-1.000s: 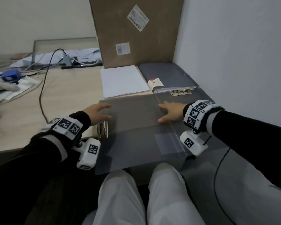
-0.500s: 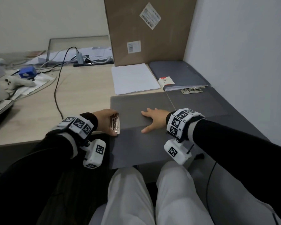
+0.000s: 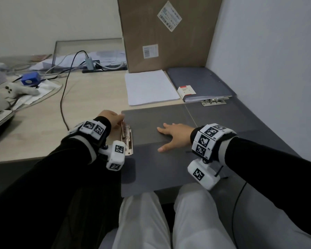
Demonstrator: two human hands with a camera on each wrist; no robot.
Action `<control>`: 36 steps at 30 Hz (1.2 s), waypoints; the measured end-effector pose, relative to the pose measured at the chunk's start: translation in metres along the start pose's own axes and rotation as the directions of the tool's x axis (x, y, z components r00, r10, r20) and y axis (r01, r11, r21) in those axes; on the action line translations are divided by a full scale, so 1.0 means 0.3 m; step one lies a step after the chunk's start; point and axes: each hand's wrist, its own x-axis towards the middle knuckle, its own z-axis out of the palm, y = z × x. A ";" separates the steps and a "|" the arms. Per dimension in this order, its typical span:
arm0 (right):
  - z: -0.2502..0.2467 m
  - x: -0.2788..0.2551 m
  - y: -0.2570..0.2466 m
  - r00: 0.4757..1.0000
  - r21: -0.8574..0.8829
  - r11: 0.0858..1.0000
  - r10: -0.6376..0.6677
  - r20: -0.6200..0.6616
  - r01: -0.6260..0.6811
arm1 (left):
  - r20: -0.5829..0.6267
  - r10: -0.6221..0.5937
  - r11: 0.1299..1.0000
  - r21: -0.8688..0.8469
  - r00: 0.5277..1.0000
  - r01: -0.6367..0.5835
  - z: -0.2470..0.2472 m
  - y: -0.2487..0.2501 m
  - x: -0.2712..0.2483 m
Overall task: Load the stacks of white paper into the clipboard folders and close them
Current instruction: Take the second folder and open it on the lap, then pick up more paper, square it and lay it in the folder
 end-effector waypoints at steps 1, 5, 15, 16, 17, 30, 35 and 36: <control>0.002 -0.002 0.002 1.000 0.011 1.000 -0.009 0.003 0.009 | -0.006 -0.020 0.996 0.091 1.000 0.021 0.002 0.008 0.017; -0.037 -0.004 0.025 0.999 0.093 0.995 -0.031 0.009 0.030 | 0.059 -0.082 0.948 0.314 0.995 0.059 -0.012 0.064 0.063; -0.303 0.255 0.173 0.962 0.339 0.938 0.158 -0.222 -0.076 | -0.001 -0.010 0.994 0.110 1.000 0.010 -0.007 0.220 0.241; -0.313 0.294 0.180 0.961 0.340 0.936 0.175 -0.215 -0.094 | 0.007 -0.025 0.995 0.098 1.000 0.024 0.004 0.235 0.262; -0.322 0.336 0.190 0.958 0.341 0.933 0.192 -0.211 -0.112 | 0.010 -0.040 0.996 0.083 0.999 0.039 0.016 0.246 0.285; -0.306 0.527 0.258 0.980 0.237 0.954 0.196 -0.034 -0.182 | -0.005 -0.055 0.998 0.014 0.998 0.055 0.083 0.270 0.466; -0.306 0.519 0.248 0.982 0.226 0.957 0.190 -0.012 -0.182 | -0.048 -0.029 0.999 0.036 0.998 0.030 0.075 0.299 0.467; -0.307 0.519 0.246 0.982 0.228 0.956 0.191 -0.009 -0.184 | -0.068 -0.035 0.999 0.028 0.997 0.037 0.069 0.302 0.473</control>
